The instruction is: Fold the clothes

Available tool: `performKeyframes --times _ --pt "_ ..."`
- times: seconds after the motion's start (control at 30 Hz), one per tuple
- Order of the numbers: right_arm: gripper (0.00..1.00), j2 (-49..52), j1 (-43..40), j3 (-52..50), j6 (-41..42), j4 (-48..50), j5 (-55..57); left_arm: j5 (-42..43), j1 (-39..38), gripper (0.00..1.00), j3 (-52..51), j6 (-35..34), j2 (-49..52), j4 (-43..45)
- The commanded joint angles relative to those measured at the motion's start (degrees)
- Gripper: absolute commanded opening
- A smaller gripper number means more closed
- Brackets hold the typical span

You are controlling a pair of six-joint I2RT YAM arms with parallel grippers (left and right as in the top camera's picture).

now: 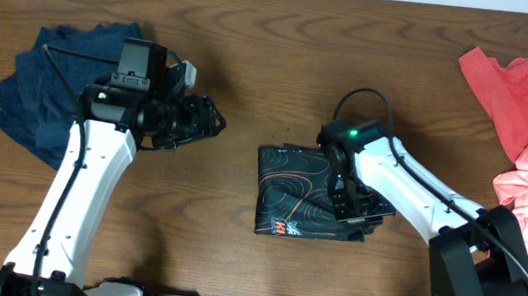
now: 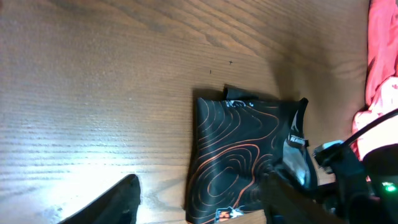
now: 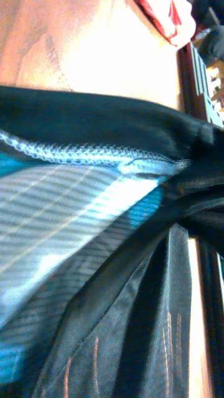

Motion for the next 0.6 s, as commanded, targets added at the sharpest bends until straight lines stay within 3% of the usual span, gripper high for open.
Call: performKeyframes --times 0.0,0.27,0.4,0.57 --pt "0.24 -0.8 -0.8 -2.0 5.2 0.9 4.7 -0.7 0.1 0.68 -0.5 1.4 0.1 -0.2" --pt "0.28 -1.0 -3.8 -2.1 16.5 2.3 11.3 -0.7 -2.0 0.81 -0.6 3.8 1.2 -0.4" --pt "0.25 -3.0 -7.5 -0.7 16.6 2.4 11.2 -0.6 -5.0 0.88 -0.6 6.3 4.5 -0.2" --pt "0.28 -9.8 -11.3 0.8 12.8 4.5 9.5 0.0 -9.6 0.93 -0.6 8.4 12.2 1.9"
